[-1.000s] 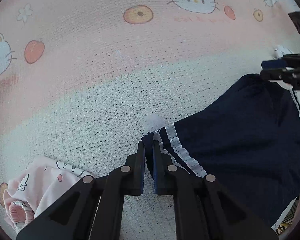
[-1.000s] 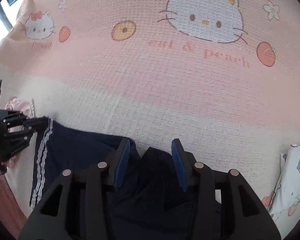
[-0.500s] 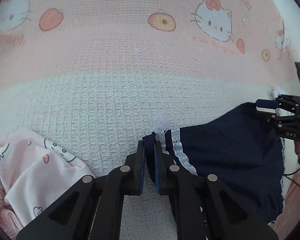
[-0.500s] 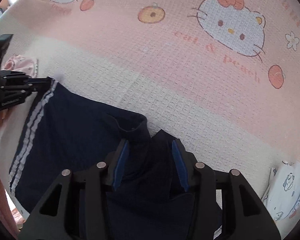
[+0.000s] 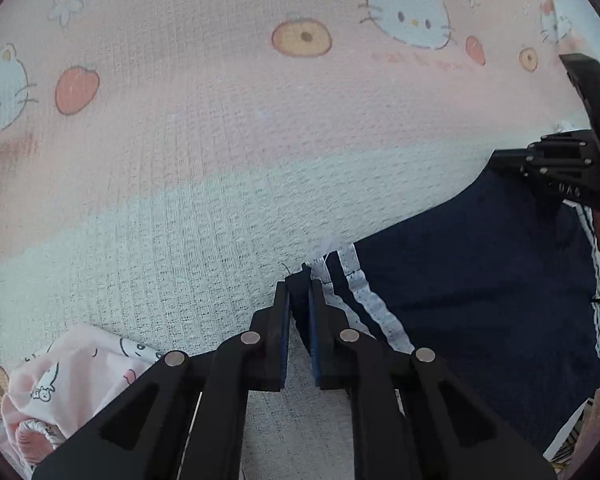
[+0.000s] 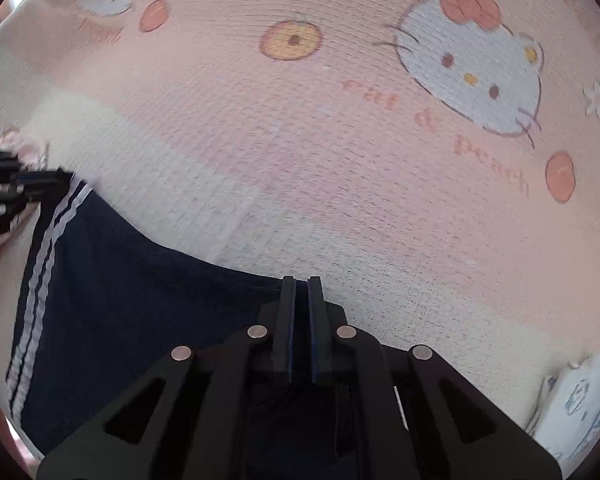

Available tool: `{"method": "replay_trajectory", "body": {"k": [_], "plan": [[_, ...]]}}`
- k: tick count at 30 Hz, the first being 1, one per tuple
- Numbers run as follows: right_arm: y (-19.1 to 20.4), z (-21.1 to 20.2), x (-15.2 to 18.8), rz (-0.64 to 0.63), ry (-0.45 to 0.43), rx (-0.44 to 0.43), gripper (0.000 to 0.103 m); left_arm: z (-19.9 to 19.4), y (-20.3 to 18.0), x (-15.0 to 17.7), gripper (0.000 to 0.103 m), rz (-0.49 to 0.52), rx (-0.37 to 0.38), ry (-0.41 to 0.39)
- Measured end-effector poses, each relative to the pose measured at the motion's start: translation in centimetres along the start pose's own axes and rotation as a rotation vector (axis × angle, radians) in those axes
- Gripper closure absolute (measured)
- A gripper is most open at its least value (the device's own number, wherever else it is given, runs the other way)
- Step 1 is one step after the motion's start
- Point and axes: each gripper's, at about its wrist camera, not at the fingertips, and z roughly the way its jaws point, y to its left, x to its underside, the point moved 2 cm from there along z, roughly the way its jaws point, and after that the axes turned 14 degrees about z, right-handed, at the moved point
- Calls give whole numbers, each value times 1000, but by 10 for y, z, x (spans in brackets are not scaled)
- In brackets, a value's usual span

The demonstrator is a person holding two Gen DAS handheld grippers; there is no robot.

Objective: Fold clothes

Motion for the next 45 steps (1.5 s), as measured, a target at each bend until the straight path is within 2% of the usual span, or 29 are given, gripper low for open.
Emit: {"method": "replay_trajectory", "body": {"k": [3,5,6,7,11,12,14,15,19,20,22,24,25,27,32,35,38,40,42,45], "plan": [[-13,2,-6,116,9,-53,99,0,5,-3,87,-37,18,-1],[-21,0,-8,187,22,-93,92,-6,12,0,71,-66,-5,-1],[-29,-7,-9,228,6,-109,81,-11,15,1,67,-89,-26,-9],[-36,-14,-9,270,-14,-123,76,-17,17,1,65,-110,-38,-21],[-62,-63,3,403,-108,-197,74,-44,11,12,65,-141,-66,-50],[-63,-79,9,422,-117,-215,70,-48,6,18,65,-146,-49,-44],[-48,-102,25,414,-94,-231,66,-54,-10,33,65,-151,34,-31],[-40,-110,39,390,-70,-226,66,-54,-20,40,65,-152,55,-6],[-9,-123,109,304,30,-178,66,-57,-52,76,65,-183,31,139],[-5,-123,128,294,51,-156,66,-62,-53,85,65,-240,33,151],[-5,-122,165,300,64,-108,66,-78,-52,107,65,-417,96,117],[-14,-127,200,358,76,-72,66,-88,-55,129,65,-556,177,87],[-22,-129,215,412,91,-66,66,-89,-60,138,65,-585,211,80],[-36,-135,234,478,93,-78,66,-89,-72,148,65,-573,253,80],[-72,-152,280,638,94,-111,64,-88,-89,167,65,-558,282,59],[-86,-148,296,725,120,-169,64,-79,-99,165,64,-563,291,44],[-95,-143,304,815,140,-310,62,-86,-99,168,64,-585,360,-8],[-101,-141,309,862,144,-321,62,-83,-103,165,64,-570,365,-5],[-102,-140,313,874,146,-344,62,-78,-107,164,64,-553,356,19],[-98,-140,317,853,153,-361,62,-75,-108,163,64,-570,381,10]]}}
